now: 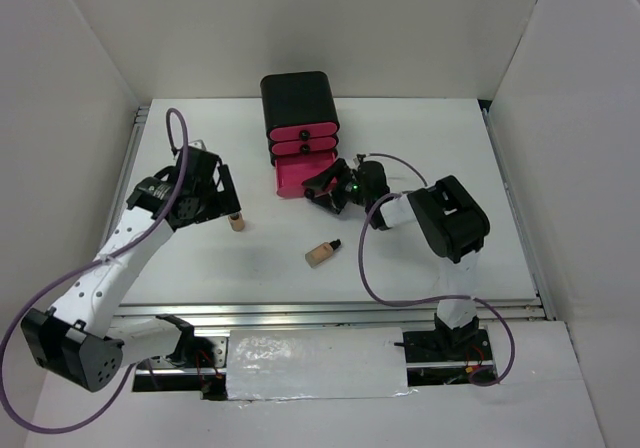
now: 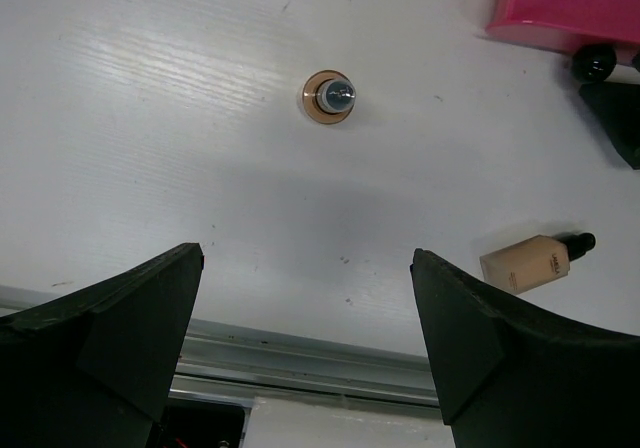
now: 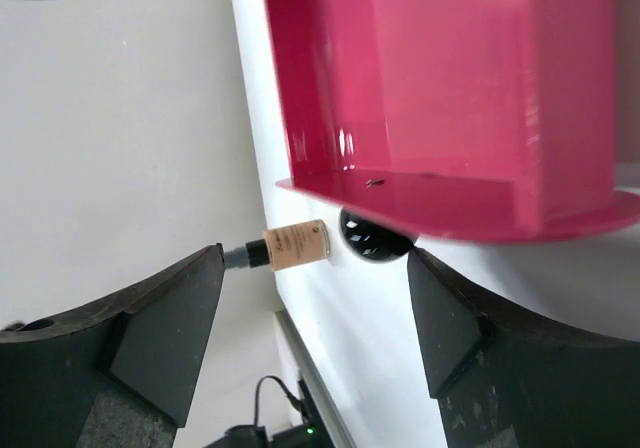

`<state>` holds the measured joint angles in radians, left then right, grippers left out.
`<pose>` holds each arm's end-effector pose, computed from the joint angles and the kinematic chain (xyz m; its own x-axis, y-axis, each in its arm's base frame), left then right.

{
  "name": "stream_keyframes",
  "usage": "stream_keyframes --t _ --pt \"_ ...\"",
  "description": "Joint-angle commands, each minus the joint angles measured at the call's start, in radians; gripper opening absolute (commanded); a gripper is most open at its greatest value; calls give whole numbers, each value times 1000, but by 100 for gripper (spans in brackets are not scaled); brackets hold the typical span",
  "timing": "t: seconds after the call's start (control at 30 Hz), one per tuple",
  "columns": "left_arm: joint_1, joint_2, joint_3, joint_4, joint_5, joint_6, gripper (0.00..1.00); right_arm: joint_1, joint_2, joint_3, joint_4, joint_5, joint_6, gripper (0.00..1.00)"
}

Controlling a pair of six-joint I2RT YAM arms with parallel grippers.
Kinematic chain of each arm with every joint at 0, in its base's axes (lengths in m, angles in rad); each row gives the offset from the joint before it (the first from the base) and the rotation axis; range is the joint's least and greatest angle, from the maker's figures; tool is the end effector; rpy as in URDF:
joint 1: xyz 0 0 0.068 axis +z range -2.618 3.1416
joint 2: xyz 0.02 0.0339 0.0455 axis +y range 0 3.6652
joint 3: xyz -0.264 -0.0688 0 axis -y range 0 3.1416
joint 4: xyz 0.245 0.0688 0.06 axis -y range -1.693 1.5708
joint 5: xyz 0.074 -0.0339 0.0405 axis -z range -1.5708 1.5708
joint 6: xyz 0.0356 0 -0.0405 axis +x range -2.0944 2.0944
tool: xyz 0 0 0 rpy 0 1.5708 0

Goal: Organize the makeup

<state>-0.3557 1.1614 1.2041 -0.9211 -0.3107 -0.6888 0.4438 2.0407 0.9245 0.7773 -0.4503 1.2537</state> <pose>0.2157 -0.0685 0.3430 -0.6515 -0.4036 -0.6424 -0.3439 0.9119 -0.2241 0.3555 0.1862 0.1199 -0.8132 0.5606 -0.1566 0.0491 0.3342 0.9412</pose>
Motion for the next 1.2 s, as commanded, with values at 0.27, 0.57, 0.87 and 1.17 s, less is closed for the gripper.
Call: stream_keyframes --t 0.27,0.57,0.87,1.17 --pt "4 243 34 68 10 -57 94 15 -293 -1 -271 39 -232 82" --pt "7 426 86 119 -53 -46 76 18 -445 -46 -375 55 -316 83" --pt "26 514 98 146 -65 -46 72 19 -510 -50 -434 55 -355 83" --pt "52 547 77 202 -5 -54 46 30 -521 -20 -472 55 -379 83"
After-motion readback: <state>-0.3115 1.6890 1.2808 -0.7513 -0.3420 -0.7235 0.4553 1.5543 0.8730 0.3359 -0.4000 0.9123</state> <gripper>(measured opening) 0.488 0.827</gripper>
